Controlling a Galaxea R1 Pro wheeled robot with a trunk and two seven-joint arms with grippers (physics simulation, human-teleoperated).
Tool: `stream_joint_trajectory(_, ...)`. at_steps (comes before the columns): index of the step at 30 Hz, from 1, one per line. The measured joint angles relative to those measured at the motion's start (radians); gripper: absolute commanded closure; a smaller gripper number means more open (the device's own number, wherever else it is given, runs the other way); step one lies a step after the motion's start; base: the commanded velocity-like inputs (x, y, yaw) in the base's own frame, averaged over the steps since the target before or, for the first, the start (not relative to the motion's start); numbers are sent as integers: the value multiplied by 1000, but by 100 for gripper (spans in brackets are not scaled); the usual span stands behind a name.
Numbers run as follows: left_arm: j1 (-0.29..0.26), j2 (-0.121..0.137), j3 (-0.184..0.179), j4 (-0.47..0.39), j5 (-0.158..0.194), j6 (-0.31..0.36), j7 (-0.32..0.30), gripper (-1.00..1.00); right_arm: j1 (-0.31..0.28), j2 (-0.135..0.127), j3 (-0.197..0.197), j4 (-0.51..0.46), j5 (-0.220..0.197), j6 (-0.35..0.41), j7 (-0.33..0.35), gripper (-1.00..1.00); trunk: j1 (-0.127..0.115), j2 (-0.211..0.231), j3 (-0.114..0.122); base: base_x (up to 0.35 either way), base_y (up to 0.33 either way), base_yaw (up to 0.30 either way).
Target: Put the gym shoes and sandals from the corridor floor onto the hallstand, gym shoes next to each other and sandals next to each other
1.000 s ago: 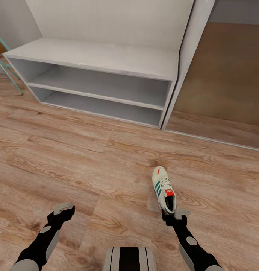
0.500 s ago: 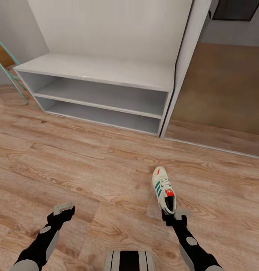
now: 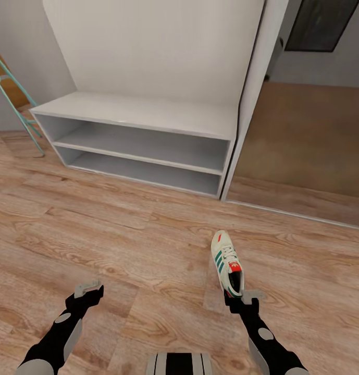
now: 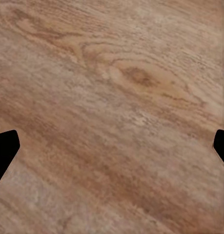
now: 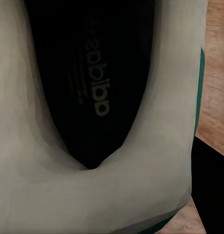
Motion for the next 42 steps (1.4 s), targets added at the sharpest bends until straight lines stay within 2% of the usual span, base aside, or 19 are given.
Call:
stream_joint_trajectory(37, 0, 0, 0, 0, 1, 0, 0, -100, 0, 0, 0, 0, 0, 0, 1, 100, -17, 9, 204, 0, 0, 0)
stream_joint_trajectory(42, 0, 0, 0, 0, 1, 0, 0, -100, 0, 0, 0, 0, 0, 0, 1, 100, -36, 43, 227, 0, 0, 0)
